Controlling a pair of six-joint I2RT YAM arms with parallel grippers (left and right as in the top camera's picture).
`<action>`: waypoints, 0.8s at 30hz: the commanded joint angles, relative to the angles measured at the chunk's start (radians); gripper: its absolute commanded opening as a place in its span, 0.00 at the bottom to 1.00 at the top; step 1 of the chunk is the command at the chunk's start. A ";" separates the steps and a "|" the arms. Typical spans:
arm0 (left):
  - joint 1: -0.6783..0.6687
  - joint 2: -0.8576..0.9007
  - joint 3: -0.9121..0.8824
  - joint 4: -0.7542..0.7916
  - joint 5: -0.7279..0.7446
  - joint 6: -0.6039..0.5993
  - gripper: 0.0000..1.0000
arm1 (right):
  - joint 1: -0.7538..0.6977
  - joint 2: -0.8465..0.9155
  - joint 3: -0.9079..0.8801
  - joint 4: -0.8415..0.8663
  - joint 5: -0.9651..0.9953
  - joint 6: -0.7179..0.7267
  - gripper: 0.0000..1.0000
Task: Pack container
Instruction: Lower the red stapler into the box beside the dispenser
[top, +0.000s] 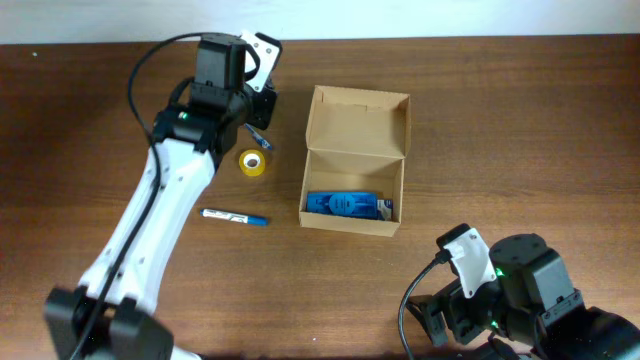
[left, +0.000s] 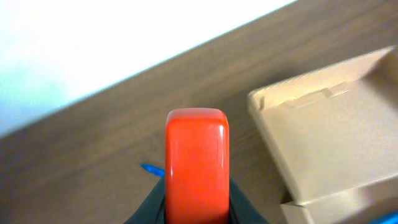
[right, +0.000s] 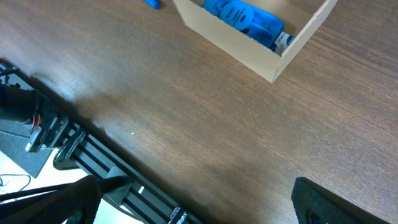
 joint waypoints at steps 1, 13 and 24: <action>-0.074 -0.096 0.014 -0.023 0.061 0.122 0.02 | 0.005 -0.003 0.013 0.002 0.002 0.000 0.99; -0.261 -0.034 0.013 -0.235 0.363 0.705 0.02 | 0.005 -0.003 0.013 0.002 0.002 0.000 0.99; -0.260 0.254 0.013 -0.216 0.435 0.880 0.02 | 0.005 -0.003 0.013 0.002 0.002 0.000 0.99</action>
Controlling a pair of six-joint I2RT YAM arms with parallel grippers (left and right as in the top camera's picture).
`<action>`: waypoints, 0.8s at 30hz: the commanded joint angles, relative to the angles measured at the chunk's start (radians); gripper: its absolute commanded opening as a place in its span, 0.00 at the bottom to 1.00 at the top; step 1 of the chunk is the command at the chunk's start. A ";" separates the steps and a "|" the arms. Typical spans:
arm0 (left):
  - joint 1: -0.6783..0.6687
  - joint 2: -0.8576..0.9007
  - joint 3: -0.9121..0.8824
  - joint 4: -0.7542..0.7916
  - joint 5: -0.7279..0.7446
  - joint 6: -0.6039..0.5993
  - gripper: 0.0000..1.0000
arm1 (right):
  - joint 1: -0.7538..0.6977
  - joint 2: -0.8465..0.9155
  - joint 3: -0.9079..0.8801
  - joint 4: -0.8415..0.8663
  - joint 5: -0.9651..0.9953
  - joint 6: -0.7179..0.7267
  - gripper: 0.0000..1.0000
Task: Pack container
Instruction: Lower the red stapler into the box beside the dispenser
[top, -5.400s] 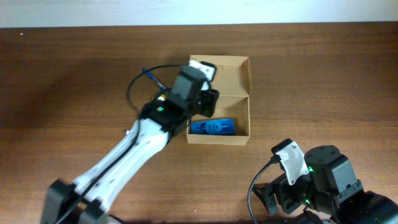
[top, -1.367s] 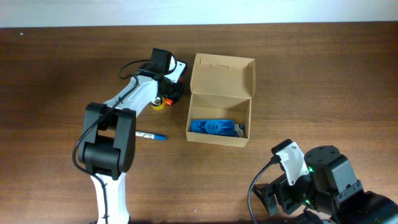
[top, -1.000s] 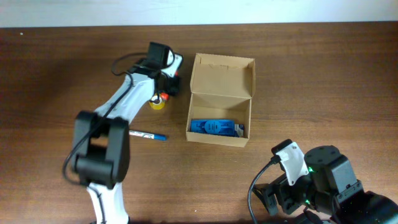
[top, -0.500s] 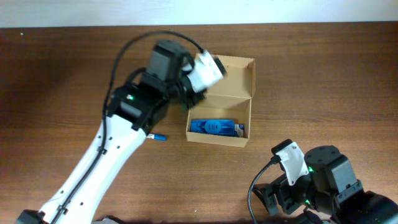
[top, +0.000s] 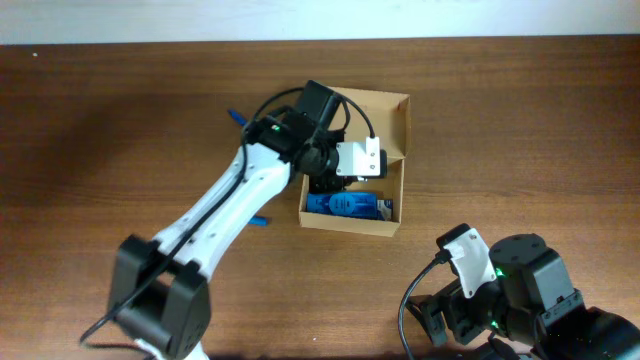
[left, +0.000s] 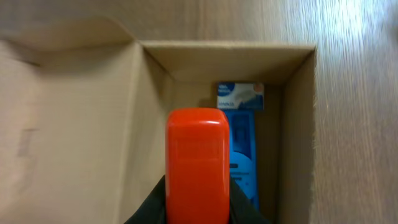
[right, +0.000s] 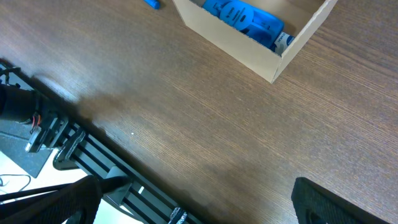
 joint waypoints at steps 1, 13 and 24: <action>0.003 0.047 0.011 0.024 0.019 0.070 0.02 | 0.005 -0.004 0.013 0.002 0.002 0.000 0.99; 0.056 0.169 0.011 0.135 -0.013 0.070 0.02 | 0.005 -0.004 0.013 0.002 0.002 0.000 0.99; 0.069 0.185 0.012 0.163 -0.009 0.055 1.00 | 0.005 -0.004 0.013 0.002 0.002 0.000 0.99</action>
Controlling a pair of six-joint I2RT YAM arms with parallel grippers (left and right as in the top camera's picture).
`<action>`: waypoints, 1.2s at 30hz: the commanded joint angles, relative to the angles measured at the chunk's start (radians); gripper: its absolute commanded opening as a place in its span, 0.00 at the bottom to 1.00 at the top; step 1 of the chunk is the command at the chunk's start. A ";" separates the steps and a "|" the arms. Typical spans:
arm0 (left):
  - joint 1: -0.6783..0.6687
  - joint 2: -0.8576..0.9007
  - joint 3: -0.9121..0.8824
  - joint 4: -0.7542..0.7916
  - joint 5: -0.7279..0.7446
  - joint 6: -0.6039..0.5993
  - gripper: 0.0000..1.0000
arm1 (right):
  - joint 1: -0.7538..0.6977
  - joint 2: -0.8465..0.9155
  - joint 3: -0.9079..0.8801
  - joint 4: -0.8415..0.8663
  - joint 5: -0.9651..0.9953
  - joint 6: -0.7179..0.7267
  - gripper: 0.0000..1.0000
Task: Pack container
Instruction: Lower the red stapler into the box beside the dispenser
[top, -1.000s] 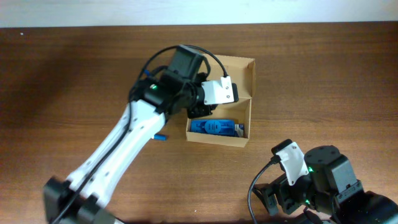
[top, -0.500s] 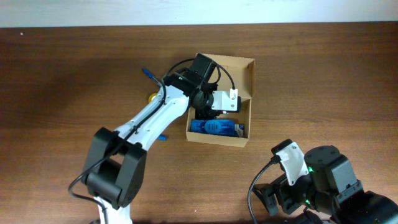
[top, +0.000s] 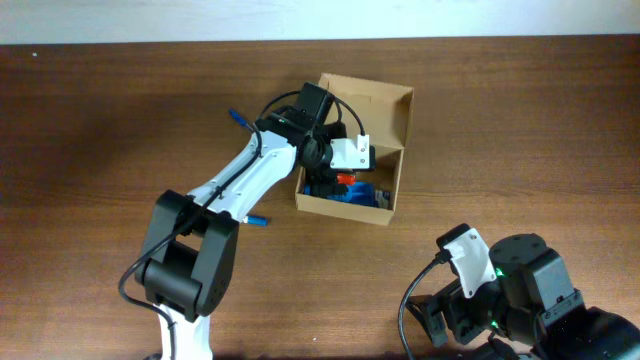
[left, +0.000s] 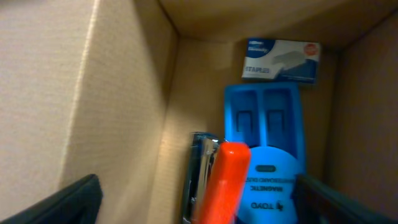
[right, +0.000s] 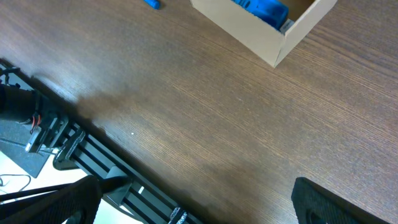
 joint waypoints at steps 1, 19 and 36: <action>0.003 0.005 0.013 0.008 0.010 -0.023 1.00 | 0.005 -0.004 0.013 0.002 0.002 0.000 0.99; 0.035 -0.379 0.049 -0.068 -0.277 -0.619 1.00 | 0.005 -0.004 0.013 0.002 0.002 0.000 0.99; 0.042 -0.078 0.049 -0.157 -0.279 -1.157 0.72 | 0.005 -0.004 0.013 0.002 0.002 0.000 0.99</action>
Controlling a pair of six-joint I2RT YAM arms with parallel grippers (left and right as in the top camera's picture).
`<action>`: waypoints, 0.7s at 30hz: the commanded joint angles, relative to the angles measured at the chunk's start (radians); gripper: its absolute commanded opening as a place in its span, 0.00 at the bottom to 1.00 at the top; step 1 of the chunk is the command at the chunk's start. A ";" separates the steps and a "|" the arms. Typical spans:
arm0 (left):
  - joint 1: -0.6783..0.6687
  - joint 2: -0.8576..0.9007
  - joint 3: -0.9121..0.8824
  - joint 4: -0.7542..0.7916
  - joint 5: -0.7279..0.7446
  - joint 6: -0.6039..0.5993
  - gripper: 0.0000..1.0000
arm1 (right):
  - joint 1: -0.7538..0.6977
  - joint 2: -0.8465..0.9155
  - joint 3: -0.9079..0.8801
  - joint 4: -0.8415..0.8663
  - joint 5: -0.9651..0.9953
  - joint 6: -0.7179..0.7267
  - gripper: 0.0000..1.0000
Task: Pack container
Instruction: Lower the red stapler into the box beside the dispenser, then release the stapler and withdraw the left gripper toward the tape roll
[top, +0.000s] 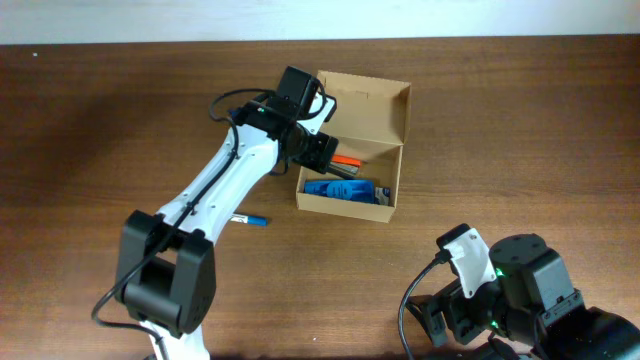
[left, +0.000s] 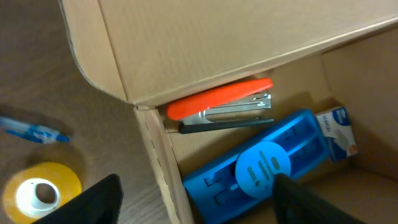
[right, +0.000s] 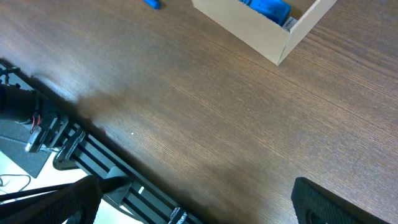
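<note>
The open cardboard box (top: 372, 100) sits mid-table, its lid standing up at the back. Inside, an orange stapler (left: 217, 99) lies along the fold under the lid. Beside it are a blue magnetic dispenser (left: 261, 165) and a small box of staples (left: 339, 127). My left gripper (left: 196, 208) is open and holds nothing; it hovers over the box's left wall (left: 158, 162). Overhead, the left gripper (top: 322, 150) is at the box's left side. My right gripper (right: 199, 205) is open at the near right, far from the box.
A yellow tape roll (left: 38, 193) and a blue-and-white pen (left: 34, 132) lie on the wood left of the box. Another blue marker (top: 250, 220) lies nearer the front left. The table's front edge and a black rail (right: 93, 162) show in the right wrist view.
The stapler, which stood tilted between my left gripper's open jaws inside the box, now lies flat under the lid. The left gripper has drawn back to the box's left wall.
My left gripper held the orange stapler left of the box by the tape. Then it held it over the open box. Then it was open inside the box, which had shifted slightly. Now the stapler lies in the box. The right arm stayed put.
</note>
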 joint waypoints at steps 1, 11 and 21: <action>0.002 0.023 -0.002 -0.003 -0.008 -0.058 0.63 | 0.005 -0.004 0.013 0.002 0.002 0.001 0.99; 0.004 0.039 -0.025 -0.022 -0.073 -0.057 0.39 | 0.005 -0.003 0.013 0.002 0.002 0.001 0.99; 0.004 0.040 -0.036 -0.015 -0.075 -0.057 0.05 | 0.005 -0.004 0.013 0.002 0.002 0.001 0.99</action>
